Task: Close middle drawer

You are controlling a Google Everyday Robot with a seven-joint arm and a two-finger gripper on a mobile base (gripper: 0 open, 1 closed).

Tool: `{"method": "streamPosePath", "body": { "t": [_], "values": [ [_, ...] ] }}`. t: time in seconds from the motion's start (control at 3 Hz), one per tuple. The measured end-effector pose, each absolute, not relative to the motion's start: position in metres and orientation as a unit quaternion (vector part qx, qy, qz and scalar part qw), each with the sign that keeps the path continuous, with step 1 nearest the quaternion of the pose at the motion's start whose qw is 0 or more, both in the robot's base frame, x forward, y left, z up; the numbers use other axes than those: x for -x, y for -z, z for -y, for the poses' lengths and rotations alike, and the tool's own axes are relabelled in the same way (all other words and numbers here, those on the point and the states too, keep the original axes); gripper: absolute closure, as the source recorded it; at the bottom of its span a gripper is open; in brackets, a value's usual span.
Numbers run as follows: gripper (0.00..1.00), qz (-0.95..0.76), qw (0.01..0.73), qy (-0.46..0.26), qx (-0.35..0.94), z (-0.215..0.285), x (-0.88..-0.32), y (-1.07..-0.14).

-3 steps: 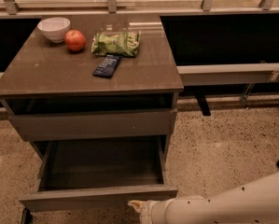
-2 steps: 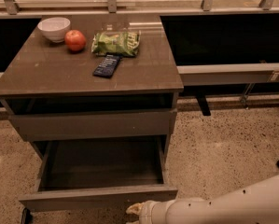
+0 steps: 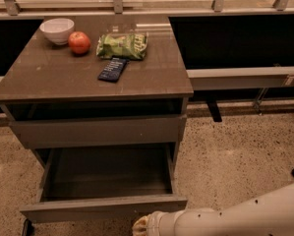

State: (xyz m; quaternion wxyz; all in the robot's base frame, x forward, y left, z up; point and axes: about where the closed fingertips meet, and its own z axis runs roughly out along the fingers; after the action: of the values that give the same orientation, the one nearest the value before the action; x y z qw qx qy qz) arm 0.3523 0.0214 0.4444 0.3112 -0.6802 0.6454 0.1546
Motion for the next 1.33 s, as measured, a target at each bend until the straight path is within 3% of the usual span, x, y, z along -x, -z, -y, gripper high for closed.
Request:
{"method": "streamPosePath", "body": {
  "t": [0.67, 1.33],
  "values": [
    [1.0, -0.653, 0.332, -0.127, 0.669, -0.003, -0.383, -0.432],
    [1.0, -0.669, 0.323, -0.161, 0.65, 0.011, -0.431, -0.405]
  ]
}}
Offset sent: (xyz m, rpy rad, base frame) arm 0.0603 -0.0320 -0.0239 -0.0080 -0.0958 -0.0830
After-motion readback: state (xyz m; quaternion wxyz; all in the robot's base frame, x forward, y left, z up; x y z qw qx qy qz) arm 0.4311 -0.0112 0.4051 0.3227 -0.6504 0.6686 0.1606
